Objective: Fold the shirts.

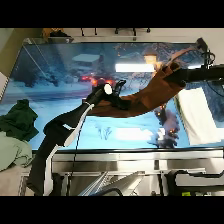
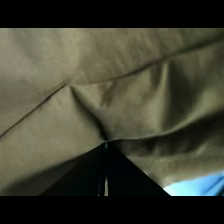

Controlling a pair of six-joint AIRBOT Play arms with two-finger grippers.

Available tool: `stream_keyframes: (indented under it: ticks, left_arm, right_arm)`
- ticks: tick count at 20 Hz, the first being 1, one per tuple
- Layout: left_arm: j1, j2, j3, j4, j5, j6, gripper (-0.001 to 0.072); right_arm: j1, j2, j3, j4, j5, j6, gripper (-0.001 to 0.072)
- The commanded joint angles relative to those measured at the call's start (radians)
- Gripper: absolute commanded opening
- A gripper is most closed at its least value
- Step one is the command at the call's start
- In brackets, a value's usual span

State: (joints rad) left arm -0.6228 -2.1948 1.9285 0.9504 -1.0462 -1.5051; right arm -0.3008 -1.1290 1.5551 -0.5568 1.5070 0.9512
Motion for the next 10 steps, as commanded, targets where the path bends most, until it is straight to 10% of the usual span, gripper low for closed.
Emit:
stream_keyframes:
  ticks: [1, 10]
  left_arm:
    - [-0.036, 0.011, -0.002, -0.097, 0.113, -0.014, 0.0012]
    - [0.404, 0.577, 0.136, -0.247, -0.281, 0.068, 0.0012]
  right_arm:
    - [0.0, 0.05, 0.014, 0.0, 0.041, 0.034, 0.0028]
    - [0.306, 0.015, 0.014, 0.005, -0.193, 0.075, 0.0028]
